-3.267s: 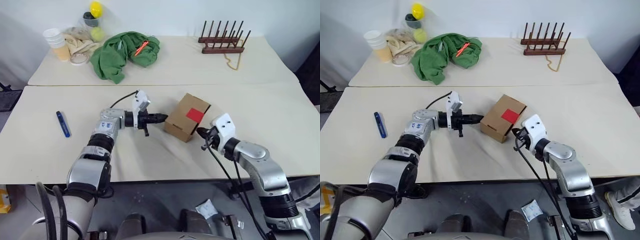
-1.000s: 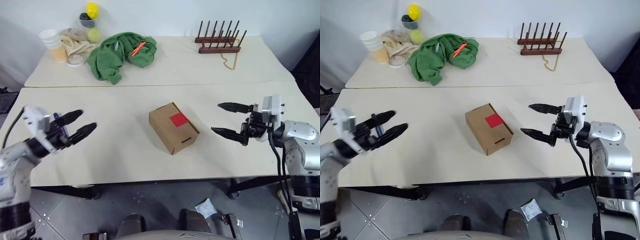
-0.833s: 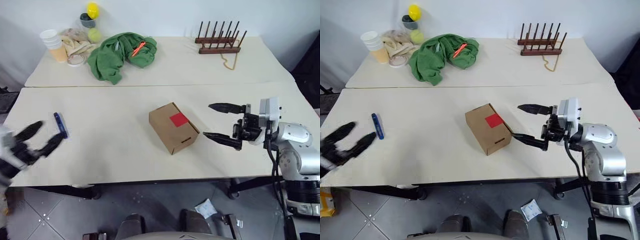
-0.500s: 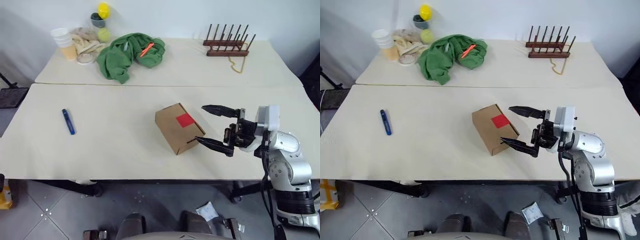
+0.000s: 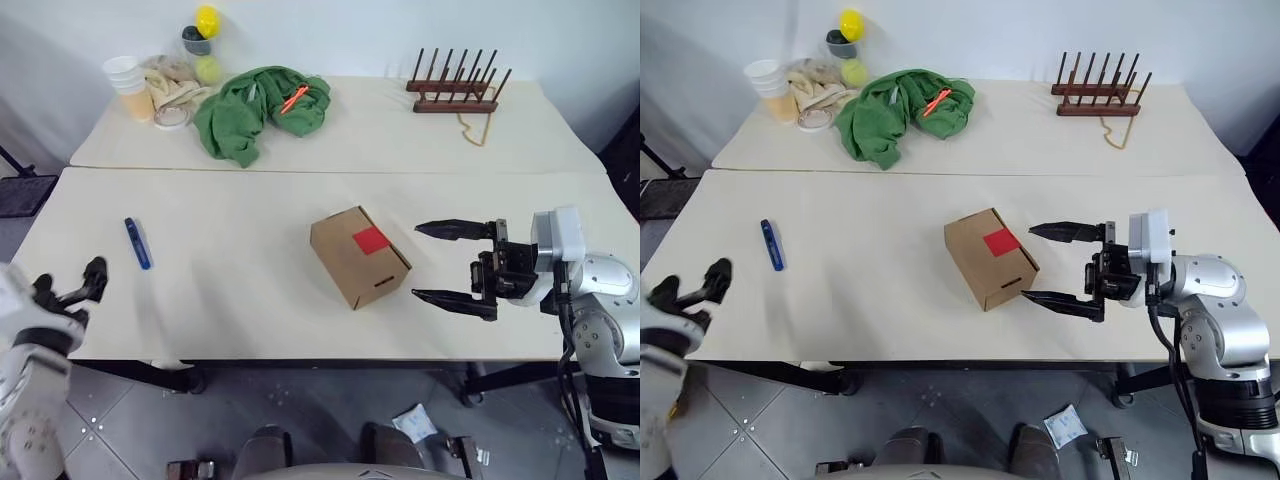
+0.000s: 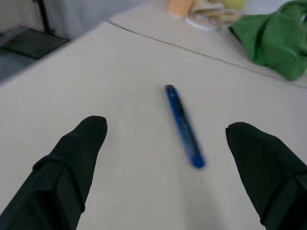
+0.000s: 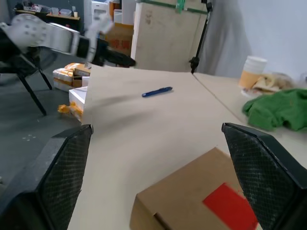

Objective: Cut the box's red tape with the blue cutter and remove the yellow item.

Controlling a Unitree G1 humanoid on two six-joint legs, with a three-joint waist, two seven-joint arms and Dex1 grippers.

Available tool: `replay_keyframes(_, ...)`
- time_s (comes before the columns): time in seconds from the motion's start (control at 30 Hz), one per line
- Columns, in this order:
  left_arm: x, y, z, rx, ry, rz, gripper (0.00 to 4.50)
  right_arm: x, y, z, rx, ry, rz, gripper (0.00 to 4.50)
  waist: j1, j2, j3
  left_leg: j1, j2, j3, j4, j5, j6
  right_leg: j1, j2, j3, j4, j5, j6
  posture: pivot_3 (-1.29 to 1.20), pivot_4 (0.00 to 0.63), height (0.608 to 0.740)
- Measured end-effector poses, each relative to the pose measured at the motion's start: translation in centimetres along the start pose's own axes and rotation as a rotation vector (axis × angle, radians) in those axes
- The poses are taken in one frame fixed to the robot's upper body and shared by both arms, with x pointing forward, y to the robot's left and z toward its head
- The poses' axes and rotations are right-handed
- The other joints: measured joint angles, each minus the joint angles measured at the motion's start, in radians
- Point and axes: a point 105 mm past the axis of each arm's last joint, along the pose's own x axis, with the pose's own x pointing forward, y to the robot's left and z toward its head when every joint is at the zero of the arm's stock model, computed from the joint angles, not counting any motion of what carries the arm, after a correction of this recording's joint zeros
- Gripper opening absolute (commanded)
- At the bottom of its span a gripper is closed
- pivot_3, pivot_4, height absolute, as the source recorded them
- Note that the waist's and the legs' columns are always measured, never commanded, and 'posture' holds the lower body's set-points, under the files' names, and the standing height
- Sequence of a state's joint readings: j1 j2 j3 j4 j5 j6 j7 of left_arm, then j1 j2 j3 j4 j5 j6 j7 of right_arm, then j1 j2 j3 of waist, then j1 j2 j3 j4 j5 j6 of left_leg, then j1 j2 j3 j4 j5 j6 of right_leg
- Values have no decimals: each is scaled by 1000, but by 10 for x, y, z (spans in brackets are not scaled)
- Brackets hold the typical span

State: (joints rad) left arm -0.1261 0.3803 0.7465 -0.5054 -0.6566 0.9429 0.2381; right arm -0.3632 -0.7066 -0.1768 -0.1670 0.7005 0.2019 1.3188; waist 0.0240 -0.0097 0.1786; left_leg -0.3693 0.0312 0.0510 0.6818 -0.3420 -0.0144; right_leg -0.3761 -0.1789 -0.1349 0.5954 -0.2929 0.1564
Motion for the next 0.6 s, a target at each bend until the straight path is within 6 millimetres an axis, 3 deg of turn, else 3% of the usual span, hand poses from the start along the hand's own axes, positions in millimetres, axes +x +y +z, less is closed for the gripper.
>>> replay_keyframes(0.13,34,-17,-7,27,110,83,4463,-1,-3,-1,3,4,-15,4500,1,0,0,0,0,1,0,0,0,0,0,0,-1,0,0,0,150,740)
replay_keyframes(0.27,54,-26,-24,58,208,105,4463,0,-4,-2,8,10,-33,4500,-1,0,0,0,0,1,-1,0,0,-1,1,0,-1,0,0,0,150,740)
replay_keyframes(0.4,64,-40,-41,123,277,65,4463,3,-3,-2,8,12,-41,4500,1,0,0,-1,0,2,-1,0,-1,-1,1,0,-1,0,0,0,150,740)
replay_keyframes(0.6,68,-42,-43,168,299,86,4463,5,2,-4,18,18,-49,4500,3,0,0,0,0,2,0,0,-1,-1,1,1,-1,0,0,0,150,740)
